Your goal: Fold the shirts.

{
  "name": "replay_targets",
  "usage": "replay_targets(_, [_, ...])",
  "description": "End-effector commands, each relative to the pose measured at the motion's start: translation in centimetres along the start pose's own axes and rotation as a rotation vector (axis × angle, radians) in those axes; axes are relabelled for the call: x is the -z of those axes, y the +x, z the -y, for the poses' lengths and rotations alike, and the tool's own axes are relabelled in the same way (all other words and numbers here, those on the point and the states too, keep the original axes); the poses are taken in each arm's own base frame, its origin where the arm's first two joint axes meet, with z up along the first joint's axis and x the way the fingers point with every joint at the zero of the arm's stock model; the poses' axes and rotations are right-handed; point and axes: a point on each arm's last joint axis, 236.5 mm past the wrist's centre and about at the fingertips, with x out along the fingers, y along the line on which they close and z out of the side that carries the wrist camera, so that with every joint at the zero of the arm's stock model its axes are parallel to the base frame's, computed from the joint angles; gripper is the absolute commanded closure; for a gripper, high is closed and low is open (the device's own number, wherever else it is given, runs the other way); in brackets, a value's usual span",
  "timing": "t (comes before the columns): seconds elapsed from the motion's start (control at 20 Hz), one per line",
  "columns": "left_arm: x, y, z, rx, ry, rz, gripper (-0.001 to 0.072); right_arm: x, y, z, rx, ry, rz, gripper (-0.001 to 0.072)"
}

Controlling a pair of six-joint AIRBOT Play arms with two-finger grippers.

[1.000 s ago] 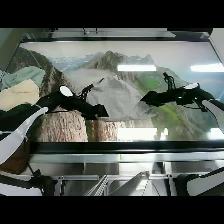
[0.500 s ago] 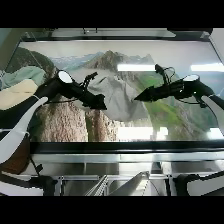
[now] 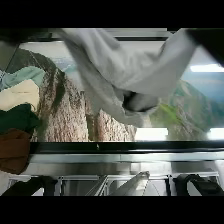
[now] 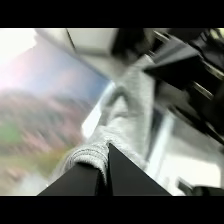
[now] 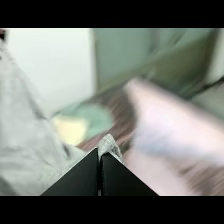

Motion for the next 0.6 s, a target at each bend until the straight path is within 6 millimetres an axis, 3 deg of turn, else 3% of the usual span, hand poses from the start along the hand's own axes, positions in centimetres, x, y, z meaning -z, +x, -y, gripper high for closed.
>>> replay_targets(0.0, [-3.6, -5.3, 2.5, -0.13, 0.069, 0.189, 0.0683, -8.1, -5.5, -2.7, 0.221, -0.234, 0.249, 0.0697])
replay_targets(0.1, [0.1, -3.0, -1.6, -0.147, -0.051, 0.099, 0.0683, -6.1, -3.0, -0.3, 0.189, -0.168, 0.187, 0.0697])
replay_targets(0.2, [4.9, -0.3, -7.1, -0.172, -0.201, -0.016, 0.0683, -1.7, 1.6, 3.6, 0.136, -0.032, 0.076, 0.0697])
replay_targets(0.4, [15.2, 3.2, -18.6, -0.238, -0.468, -0.21, 0.0682, 12.7, 11.5, 13.3, 0.125, 0.242, -0.175, 0.0697])
replay_targets(0.55, [21.5, 3.2, -26.8, -0.299, -0.565, -0.288, 0.0687, 22.8, 16.0, 19.5, 0.16, 0.42, -0.306, 0.0696])
